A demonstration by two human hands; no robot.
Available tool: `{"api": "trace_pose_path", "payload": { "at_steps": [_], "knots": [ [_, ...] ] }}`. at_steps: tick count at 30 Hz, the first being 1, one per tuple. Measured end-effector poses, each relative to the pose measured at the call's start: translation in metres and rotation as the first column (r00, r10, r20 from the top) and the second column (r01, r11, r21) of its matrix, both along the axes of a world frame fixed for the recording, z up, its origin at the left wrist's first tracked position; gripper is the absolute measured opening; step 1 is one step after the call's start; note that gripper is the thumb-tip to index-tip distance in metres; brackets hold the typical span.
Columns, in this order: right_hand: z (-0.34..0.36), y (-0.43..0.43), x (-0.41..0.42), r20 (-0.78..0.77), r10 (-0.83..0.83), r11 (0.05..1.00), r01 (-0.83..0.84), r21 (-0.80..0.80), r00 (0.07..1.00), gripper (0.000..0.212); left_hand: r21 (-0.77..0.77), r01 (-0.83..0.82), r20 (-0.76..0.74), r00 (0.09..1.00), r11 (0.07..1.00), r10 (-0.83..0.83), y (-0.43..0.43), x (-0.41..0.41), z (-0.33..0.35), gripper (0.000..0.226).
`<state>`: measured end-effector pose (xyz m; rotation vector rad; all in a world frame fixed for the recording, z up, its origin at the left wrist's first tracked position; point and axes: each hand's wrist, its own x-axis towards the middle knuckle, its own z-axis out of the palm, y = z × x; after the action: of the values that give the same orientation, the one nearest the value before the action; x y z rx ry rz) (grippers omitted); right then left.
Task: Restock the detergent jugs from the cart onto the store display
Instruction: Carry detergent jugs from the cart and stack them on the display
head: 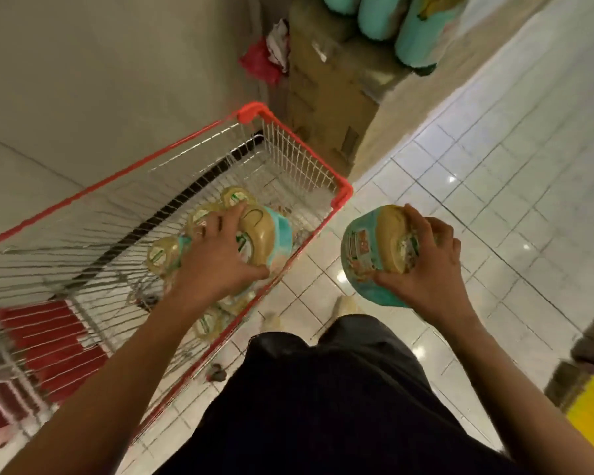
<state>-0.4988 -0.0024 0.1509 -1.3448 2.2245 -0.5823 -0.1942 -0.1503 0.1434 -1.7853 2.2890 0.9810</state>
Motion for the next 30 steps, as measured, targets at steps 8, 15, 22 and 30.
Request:
{"api": "trace_pose_path", "payload": {
  "at_steps": [8,15,22,30],
  "knots": [
    [0.001,0.120,-0.107,0.041,-0.343,0.939,0.344,-0.016,0.938,0.115,0.076,0.210,-0.053,0.977,0.975,-0.206,0.025,-0.184,0.001,0.129],
    [-0.004,0.204,-0.238,0.091,-0.494,0.869,0.494,0.020,0.865,0.116,0.115,0.315,-0.037,0.949,0.942,-0.313,0.057,-0.351,-0.012,0.128],
    [-0.002,0.222,-0.363,0.079,-0.545,0.838,0.545,0.027,0.835,0.115,0.092,0.414,-0.065,0.910,0.905,-0.410,0.056,-0.494,-0.021,0.122],
    [-0.007,0.148,-0.509,0.112,-0.545,0.838,0.544,0.045,0.831,0.116,0.093,0.474,-0.063,0.881,0.876,-0.469,-0.011,-0.657,-0.033,0.124]
  ]
}}
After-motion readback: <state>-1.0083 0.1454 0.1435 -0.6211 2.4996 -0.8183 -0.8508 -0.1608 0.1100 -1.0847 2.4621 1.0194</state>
